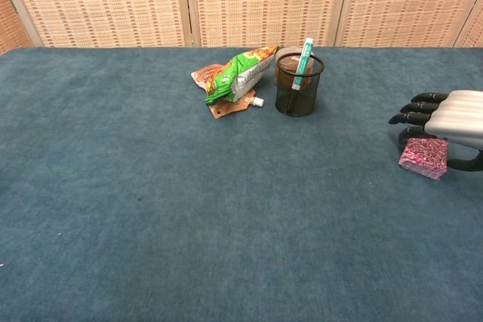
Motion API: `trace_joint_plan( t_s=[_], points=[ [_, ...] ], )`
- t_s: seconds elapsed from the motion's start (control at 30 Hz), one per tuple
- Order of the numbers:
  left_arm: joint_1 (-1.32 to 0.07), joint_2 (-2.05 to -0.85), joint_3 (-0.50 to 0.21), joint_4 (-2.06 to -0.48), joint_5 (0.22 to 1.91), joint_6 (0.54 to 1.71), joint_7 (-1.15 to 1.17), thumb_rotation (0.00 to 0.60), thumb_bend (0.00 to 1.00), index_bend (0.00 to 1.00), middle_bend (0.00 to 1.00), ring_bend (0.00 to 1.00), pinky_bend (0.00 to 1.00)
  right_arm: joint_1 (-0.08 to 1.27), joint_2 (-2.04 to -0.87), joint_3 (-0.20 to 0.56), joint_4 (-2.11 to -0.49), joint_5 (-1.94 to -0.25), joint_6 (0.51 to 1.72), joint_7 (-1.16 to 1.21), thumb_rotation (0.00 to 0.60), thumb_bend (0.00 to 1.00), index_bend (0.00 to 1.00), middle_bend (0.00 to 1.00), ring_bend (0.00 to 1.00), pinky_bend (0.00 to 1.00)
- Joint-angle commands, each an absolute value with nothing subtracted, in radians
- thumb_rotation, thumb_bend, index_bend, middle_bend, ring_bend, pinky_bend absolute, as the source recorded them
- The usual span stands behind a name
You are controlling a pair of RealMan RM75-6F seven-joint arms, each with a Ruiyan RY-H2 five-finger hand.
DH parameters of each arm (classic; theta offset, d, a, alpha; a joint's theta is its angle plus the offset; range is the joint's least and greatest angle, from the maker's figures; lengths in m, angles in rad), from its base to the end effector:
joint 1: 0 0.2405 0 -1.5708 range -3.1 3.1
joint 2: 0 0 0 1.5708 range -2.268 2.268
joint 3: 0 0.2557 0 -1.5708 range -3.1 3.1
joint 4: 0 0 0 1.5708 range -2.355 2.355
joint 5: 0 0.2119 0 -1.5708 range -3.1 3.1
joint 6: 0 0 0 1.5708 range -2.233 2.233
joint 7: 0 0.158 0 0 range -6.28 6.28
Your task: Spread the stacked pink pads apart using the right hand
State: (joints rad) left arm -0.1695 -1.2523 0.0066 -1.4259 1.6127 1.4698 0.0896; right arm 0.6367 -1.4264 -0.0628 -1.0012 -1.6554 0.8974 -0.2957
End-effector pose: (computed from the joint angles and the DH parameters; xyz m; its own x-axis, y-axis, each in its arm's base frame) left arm -0.3080 0.2105 0.1128 0.5363 0.0127 0.8439 0.8291 -0.1949 -0.5239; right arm -0.2983 -0.3525 0.0287 0.9513 -0.0386 0.3057 -0.2706 -0.5796 0.7687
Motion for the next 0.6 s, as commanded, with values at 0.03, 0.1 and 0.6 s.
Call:
trace_joint_plan(
  t_s=[0.03,0.1,0.6],
  points=[
    [-0.169,-1.250,0.006,-1.428,1.611,1.471,0.089,0.600,0.47,0.00,0.09,0.20,0.30,0.638,-1.429,-0.060,-1.004,-1.644,0.891,-0.306,0.600,0.30,0.24,0.05,0.00,0.00],
    [-0.168,-1.249,0.006,-1.430,1.611,1.472,0.088,0.600,0.47,0.00,0.10,0.20,0.30,0.639,-1.431,-0.059,-1.005,-1.642,0.894,-0.305,0.600,0.30,0.25,0.05,0.00,0.00],
    [-0.170,-1.247,0.009,-1.432,1.615,1.470,0.086,0.600,0.47,0.00,0.10,0.20,0.30,0.639,-1.440,-0.060,-1.003,-1.631,0.905,-0.317,0.600,0.30,0.35,0.05,0.00,0.01]
  ],
)
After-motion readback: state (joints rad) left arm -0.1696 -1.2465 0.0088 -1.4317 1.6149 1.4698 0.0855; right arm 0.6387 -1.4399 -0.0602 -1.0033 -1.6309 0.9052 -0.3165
